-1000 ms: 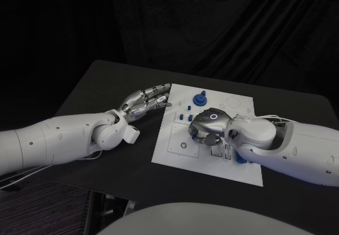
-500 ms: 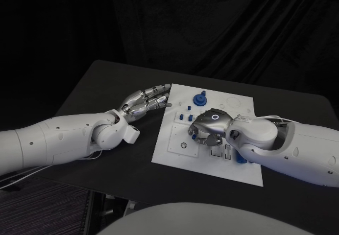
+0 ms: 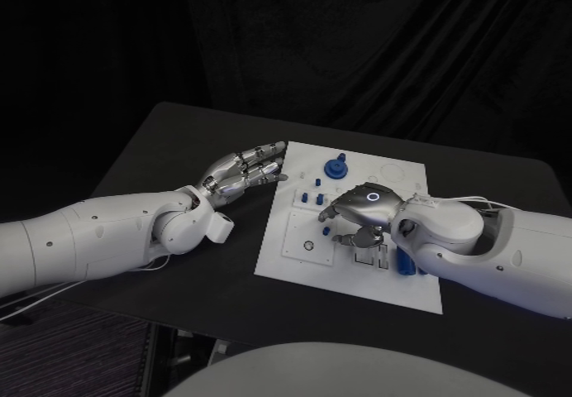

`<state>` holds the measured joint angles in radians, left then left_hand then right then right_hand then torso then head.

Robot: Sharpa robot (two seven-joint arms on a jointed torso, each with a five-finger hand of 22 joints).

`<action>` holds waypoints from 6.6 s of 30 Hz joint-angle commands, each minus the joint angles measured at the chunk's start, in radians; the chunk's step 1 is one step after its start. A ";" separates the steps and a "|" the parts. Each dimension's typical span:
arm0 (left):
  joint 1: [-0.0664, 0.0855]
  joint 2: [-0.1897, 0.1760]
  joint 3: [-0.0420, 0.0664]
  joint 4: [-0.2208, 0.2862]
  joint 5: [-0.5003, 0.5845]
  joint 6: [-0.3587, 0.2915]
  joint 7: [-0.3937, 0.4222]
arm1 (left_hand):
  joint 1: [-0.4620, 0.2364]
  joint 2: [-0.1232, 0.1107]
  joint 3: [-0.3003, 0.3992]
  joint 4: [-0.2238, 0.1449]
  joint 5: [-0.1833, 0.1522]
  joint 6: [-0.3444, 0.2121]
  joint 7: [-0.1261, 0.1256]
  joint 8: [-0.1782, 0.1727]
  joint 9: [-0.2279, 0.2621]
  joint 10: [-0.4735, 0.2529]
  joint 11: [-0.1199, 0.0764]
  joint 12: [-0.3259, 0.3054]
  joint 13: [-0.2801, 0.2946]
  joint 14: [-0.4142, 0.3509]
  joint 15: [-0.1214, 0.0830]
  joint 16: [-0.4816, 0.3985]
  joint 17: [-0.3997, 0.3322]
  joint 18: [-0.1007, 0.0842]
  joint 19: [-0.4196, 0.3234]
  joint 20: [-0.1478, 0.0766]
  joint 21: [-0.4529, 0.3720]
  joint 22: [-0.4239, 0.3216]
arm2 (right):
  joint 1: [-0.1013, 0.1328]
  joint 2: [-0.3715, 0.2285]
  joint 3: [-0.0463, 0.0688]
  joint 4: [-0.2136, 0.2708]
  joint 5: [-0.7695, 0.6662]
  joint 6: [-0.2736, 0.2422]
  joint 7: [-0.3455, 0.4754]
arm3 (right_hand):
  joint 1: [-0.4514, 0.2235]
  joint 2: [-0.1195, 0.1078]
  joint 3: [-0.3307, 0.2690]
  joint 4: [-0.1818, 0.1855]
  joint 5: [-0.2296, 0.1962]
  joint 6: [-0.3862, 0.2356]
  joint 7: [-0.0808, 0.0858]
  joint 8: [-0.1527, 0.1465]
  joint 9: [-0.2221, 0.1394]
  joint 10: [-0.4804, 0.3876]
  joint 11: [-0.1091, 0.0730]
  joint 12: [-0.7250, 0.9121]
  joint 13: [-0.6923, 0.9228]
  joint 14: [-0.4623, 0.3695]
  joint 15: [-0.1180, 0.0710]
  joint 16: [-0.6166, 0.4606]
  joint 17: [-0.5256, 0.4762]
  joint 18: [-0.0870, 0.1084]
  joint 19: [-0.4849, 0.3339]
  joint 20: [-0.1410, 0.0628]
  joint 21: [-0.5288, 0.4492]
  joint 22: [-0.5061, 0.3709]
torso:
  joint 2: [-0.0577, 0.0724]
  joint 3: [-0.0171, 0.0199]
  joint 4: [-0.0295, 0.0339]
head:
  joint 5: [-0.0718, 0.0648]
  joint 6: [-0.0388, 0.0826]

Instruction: Assemble the parts on the task board

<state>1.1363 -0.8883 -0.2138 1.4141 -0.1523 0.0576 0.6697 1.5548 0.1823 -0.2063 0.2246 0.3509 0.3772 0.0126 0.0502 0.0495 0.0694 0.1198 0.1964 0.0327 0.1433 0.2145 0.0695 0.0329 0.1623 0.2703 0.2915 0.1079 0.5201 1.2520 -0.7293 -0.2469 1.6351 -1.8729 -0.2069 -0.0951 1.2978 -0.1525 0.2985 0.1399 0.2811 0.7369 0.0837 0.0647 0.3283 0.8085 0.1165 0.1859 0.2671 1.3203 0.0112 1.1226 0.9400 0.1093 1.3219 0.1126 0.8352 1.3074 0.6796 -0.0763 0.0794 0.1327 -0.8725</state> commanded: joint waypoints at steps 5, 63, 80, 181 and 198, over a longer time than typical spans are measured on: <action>-0.002 -0.009 0.001 0.009 -0.002 -0.001 0.020 | 0.004 0.009 0.000 -0.007 0.003 -0.002 0.000 -0.005 -0.001 0.001 0.006 -0.003 -0.001 -0.001 0.005 0.006 -0.001 -0.020 -0.006 0.001 -0.006 -0.008 | 0.067 -0.083 0.003 0.052 0.031 -0.050 -0.042 | 0.029 0.001 -0.024 0.017 0.005 0.001 -0.006 0.004 -0.011 -0.043 -0.002 0.009 -0.002 0.005 -0.004 0.013 0.014 0.011 0.006 0.001 0.014 0.103 | 0.000 0.0005 -0.0014 | -0.009 0.000; -0.017 -0.007 0.001 -0.007 -0.070 -0.103 0.120 | 0.025 -0.026 -0.023 0.039 0.179 -0.026 -0.044 -0.011 -0.009 -0.033 -0.078 -0.051 -0.008 -0.143 -0.138 -0.069 -0.033 0.013 -0.267 -0.110 -0.102 -0.490 | 0.040 -0.169 -0.001 -0.102 0.199 -0.033 0.028 | 0.140 0.024 -0.053 0.100 0.004 0.063 0.047 0.031 -0.128 0.106 -0.012 0.046 -0.139 0.068 -0.007 0.082 0.085 -0.008 0.071 -0.005 0.138 0.130 | 0.000 -0.0002 0.0009 | -0.032 0.000; -0.025 -0.008 0.001 -0.008 -0.070 -0.089 0.109 | 0.032 -0.021 -0.015 0.033 0.184 -0.026 -0.041 -0.010 -0.009 -0.031 -0.063 -0.046 -0.008 -0.143 -0.127 -0.069 -0.033 0.013 -0.266 -0.098 -0.102 -0.487 | 0.035 -0.134 -0.001 -0.124 0.229 -0.025 0.046 | 0.153 0.032 0.016 0.066 0.005 0.186 0.040 0.075 -0.100 0.242 -0.024 0.049 -0.141 0.074 0.001 0.095 0.097 -0.010 0.075 0.003 0.157 0.133 | 0.000 0.0000 0.0006 | -0.029 0.000; -0.033 0.020 0.001 -0.025 -0.070 -0.053 0.079 | 0.040 -0.003 0.009 0.018 0.189 -0.011 0.006 -0.007 -0.006 -0.030 -0.050 -0.038 -0.007 -0.143 -0.092 -0.069 -0.033 0.002 -0.262 -0.076 -0.099 -0.478 | -0.015 0.063 0.000 0.027 0.010 -0.015 0.102 | 0.193 0.026 0.084 -0.048 0.002 0.309 0.040 0.116 -0.014 0.376 -0.057 0.026 -0.129 0.107 -0.027 0.141 0.159 -0.023 0.098 -0.025 0.248 0.150 | 0.000 -0.0005 0.0002 | -0.005 0.000; -0.034 0.019 0.001 -0.024 -0.070 -0.053 0.077 | 0.039 -0.003 0.010 0.017 0.190 -0.005 0.012 -0.005 -0.005 -0.030 -0.052 -0.037 -0.007 -0.143 -0.096 -0.069 -0.033 0.002 -0.262 -0.079 -0.099 -0.479 | -0.036 0.083 0.000 -0.006 0.010 -0.023 0.105 | 0.194 0.026 0.085 -0.050 0.002 0.307 0.041 0.114 -0.014 0.377 -0.057 0.026 -0.129 0.105 -0.027 0.139 0.157 -0.022 0.097 -0.025 0.246 0.150 | 0.000 -0.0004 0.0004 | -0.003 0.000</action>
<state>1.1039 -0.8710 -0.2139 1.3885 -0.2198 -0.0048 0.6786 1.5906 0.1755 -0.2007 0.2414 0.5361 0.3737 0.0163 0.0426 0.0437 0.0425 0.0676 0.1578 0.0253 -0.0014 0.1163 0.0036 0.0016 0.1624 0.0079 0.2112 0.0099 0.0422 1.2199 -0.6461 -0.2460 1.6322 -1.8542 -0.2459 0.0176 1.4821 -0.1234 0.3835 0.0934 0.2827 1.0441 0.1194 0.1798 0.3166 1.1706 0.0729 0.2098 0.1351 1.4225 -0.0160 1.2627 1.0975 0.0939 1.4116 0.0875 1.0803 1.3077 0.6798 -0.0767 0.0798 0.1311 -0.8725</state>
